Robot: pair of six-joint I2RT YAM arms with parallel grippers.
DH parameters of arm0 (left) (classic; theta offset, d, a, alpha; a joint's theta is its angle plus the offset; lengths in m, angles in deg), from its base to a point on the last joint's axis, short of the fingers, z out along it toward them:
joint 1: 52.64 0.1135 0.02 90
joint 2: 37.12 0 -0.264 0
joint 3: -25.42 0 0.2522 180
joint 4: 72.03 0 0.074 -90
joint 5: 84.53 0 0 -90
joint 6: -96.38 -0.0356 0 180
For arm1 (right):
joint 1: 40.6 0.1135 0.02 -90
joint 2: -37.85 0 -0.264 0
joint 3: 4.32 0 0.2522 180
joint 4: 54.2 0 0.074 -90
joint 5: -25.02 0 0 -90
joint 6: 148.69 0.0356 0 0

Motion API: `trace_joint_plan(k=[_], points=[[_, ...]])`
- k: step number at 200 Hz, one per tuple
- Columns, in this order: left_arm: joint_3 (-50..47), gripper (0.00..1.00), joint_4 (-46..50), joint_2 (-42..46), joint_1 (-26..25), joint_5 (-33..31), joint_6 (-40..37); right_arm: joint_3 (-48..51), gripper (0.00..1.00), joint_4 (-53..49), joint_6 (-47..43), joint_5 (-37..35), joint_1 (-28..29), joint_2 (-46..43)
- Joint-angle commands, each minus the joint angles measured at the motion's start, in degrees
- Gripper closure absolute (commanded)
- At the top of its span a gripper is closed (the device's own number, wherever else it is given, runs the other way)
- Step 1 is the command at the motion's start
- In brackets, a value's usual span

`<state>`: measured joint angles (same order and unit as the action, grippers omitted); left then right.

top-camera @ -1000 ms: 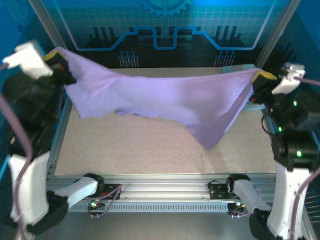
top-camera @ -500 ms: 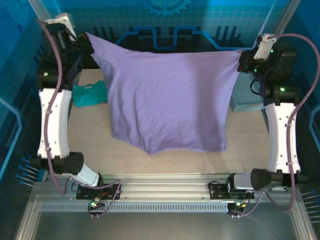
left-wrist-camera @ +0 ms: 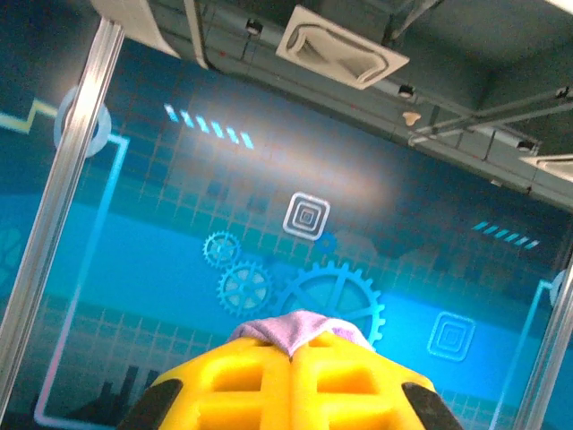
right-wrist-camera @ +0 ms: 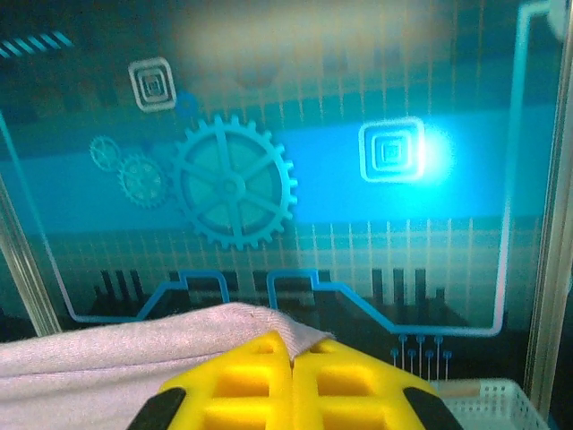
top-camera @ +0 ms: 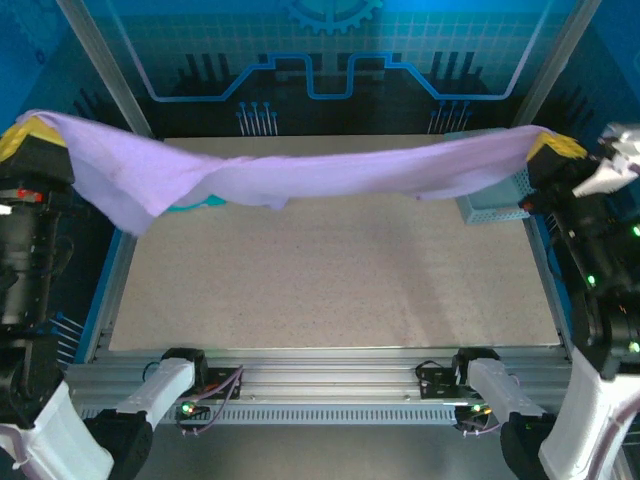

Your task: Fold the inside-out t-shirt

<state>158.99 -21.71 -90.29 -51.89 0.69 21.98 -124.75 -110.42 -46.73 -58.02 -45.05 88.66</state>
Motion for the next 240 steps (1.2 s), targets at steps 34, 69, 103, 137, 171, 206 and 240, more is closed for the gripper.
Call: trace_joint_plan(k=[34, 69, 103, 137, 171, 206, 240], points=[[9.9, 1.00, 2.1, -11.7, 0.8, -1.7, -2.6, -6.5, 1.00, -2.8, -1.6, -1.5, 0.6, 4.0], [14.9, 1.00, 2.0, -26.8, 0.9, -4.0, -4.7, -5.2, 1.00, 1.1, -1.9, -1.5, 0.7, 12.5], [17.9, 1.00, -1.8, -42.5, 1.6, -3.6, -4.8, -5.7, 1.00, 5.4, -5.0, -6.0, 3.4, 25.4], [25.2, 1.00, -3.0, -61.7, 1.6, -2.7, -4.6, -10.9, 1.00, 8.1, -7.1, -9.4, 5.5, 44.0], [30.3, 0.97, -9.1, -78.9, 1.1, 0.0, -2.6, -21.5, 1.00, 9.4, -7.4, -12.4, 6.7, 66.0], [40.1, 0.68, -13.3, -93.6, -0.6, 1.1, -2.1, -47.8, 0.84, 2.7, -4.6, -12.7, 6.5, 92.3], [30.4, 0.48, -11.9, -86.9, -1.3, 1.6, 1.3, -58.3, 0.70, -8.6, -5.0, -11.6, 7.0, 98.9]])
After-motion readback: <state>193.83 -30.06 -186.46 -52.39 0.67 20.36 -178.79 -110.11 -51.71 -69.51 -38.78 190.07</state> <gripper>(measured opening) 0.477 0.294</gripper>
